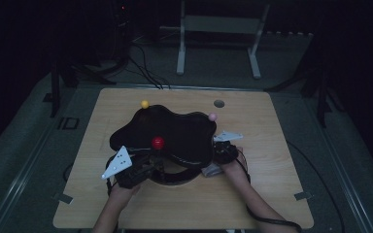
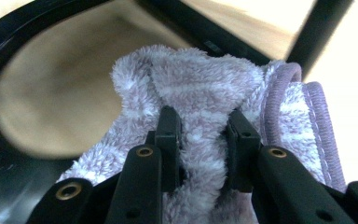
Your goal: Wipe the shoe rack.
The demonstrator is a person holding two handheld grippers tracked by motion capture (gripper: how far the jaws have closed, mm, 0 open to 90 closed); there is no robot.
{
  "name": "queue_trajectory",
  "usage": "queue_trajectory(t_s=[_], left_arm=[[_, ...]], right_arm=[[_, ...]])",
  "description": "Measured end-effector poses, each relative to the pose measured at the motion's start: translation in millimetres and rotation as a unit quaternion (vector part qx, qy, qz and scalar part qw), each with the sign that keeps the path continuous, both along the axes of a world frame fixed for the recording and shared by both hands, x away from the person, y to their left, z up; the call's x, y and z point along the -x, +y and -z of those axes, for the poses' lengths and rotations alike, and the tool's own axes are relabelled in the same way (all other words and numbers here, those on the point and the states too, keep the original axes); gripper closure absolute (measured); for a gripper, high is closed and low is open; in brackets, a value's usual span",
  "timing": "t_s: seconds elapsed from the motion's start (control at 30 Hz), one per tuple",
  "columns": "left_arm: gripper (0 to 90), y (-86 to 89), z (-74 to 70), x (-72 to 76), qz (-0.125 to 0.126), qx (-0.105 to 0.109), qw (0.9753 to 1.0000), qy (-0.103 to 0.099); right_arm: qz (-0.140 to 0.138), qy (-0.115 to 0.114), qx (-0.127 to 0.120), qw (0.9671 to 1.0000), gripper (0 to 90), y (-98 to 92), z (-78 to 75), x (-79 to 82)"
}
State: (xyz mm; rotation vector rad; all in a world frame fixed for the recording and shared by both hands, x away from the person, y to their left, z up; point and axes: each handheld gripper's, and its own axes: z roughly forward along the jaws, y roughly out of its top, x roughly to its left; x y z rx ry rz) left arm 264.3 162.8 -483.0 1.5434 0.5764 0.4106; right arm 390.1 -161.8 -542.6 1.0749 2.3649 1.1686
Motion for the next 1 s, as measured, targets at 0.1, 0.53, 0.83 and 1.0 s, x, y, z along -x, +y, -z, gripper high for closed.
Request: queue_trajectory(t_s=[0.1,0.53,0.83,1.0], left_arm=[[75.5,0.0,0.1,0.0,0.0,0.0,1.0,-0.001],[75.4,-1.0,0.0,0.3,-0.004,0.001,1.0,0.003],[75.3,-1.9,-0.4,0.9,-0.007,-0.001,1.0,0.005],[75.3,-2.2,-0.5,1.0,-0.007,-0.001,1.0,0.004]], right_arm=[[0.009,0.004,0.0,1.0,70.7,0.3,-1.2,-8.3],[0.011,0.015,-0.031,0.9993,71.7,-8.9,5.1,-5.2],[-0.036,0.01,-0.032,0.9988,71.6,-1.1,6.4,42.9],[-0.069,0.0,-0.025,0.9973,71.6,17.6,6.5,64.3]])
